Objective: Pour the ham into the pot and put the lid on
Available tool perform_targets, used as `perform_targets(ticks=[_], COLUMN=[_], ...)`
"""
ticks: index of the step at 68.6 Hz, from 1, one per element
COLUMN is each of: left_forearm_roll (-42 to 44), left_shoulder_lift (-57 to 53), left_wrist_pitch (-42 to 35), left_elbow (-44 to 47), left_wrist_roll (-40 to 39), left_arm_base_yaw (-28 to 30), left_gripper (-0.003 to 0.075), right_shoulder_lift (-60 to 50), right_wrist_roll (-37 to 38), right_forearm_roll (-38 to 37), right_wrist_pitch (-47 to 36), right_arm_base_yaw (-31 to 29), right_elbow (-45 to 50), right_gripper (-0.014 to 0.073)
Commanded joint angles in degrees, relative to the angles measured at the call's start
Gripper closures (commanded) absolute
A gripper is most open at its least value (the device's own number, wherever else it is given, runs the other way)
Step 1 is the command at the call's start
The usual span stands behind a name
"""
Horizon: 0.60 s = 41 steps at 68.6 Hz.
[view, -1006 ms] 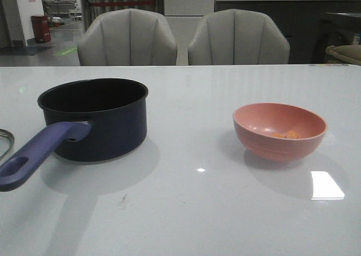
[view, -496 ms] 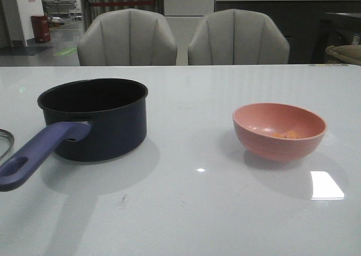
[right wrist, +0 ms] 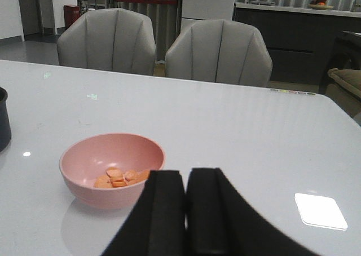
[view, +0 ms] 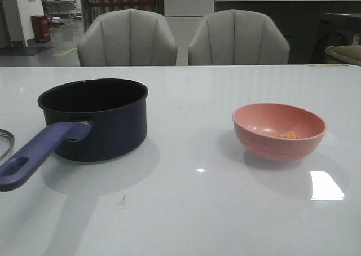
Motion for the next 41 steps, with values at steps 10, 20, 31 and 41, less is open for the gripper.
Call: perform_targets(ticks=[10, 20, 31, 41], left_forearm_roll=[4.5, 6.1, 6.3, 6.3], left_shoulder_lift=[-14.3, -19.0, -19.8, -19.8], left_wrist_pitch=[-5.6, -2.3, 0.0, 0.1], left_elbow=[4.5, 5.9, 5.9, 6.1], left_wrist_roll=[0.1, 0.1, 0.1, 0.1], left_arm_base_yaw=[-1.7, -6.1, -10.9, -13.8], left_gripper=[0.0115, 0.0115, 0.0115, 0.0115], right_shoulder_lift=[-1.0, -1.0, -1.0, -1.0], right_wrist_roll=[0.0, 0.0, 0.0, 0.0], right_forearm_roll=[-0.4, -0.4, -0.4, 0.9], right_wrist_pitch=[-4.3, -4.3, -4.3, -9.9], right_arm_base_yaw=[-0.3, -0.3, -0.3, -0.3], right_elbow=[-0.3, -0.3, -0.3, -0.5], right_gripper=[0.0435, 0.0435, 0.0435, 0.0435])
